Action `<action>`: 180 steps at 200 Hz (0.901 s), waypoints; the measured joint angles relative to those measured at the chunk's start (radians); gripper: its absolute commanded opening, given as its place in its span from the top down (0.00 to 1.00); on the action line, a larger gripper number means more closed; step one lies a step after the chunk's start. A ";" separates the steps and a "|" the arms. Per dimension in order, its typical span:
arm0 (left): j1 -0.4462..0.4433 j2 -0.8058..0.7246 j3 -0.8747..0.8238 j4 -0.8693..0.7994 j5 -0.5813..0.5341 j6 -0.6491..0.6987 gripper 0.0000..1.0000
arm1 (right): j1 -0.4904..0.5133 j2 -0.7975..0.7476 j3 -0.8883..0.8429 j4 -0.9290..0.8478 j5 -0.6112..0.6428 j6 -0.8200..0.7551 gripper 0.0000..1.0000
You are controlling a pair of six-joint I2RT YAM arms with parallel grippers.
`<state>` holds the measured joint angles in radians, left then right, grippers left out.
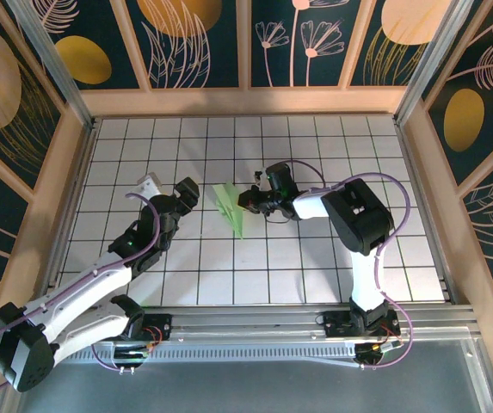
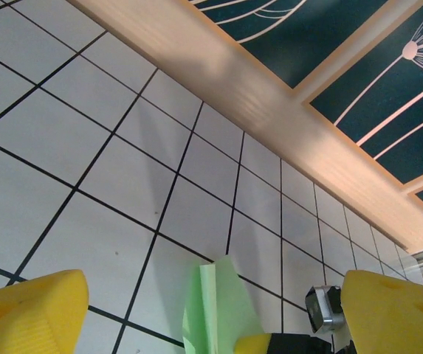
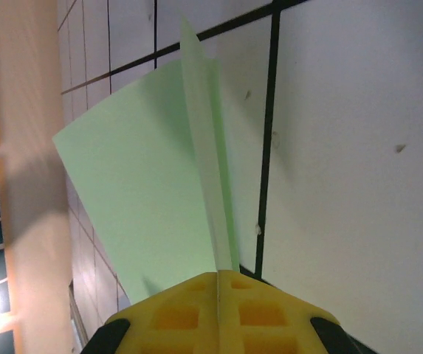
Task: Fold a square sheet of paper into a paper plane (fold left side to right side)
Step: Place the paper plane at the center of the table.
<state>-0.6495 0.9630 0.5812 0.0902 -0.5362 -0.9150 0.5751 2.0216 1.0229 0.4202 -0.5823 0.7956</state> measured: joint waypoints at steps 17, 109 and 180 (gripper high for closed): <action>0.000 0.005 0.000 -0.002 0.001 0.000 0.11 | -0.003 0.000 -0.012 0.004 0.022 -0.013 0.98; 0.000 0.202 0.053 -0.005 0.114 0.000 0.11 | -0.063 -0.070 -0.122 0.005 0.114 -0.080 0.91; 0.000 0.407 0.140 0.024 0.286 -0.002 0.11 | -0.072 -0.109 -0.155 -0.013 0.140 -0.109 0.83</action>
<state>-0.6495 1.3697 0.7208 0.1146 -0.2501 -0.9169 0.5034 1.9125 0.8677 0.4068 -0.4419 0.6865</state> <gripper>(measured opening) 0.885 0.153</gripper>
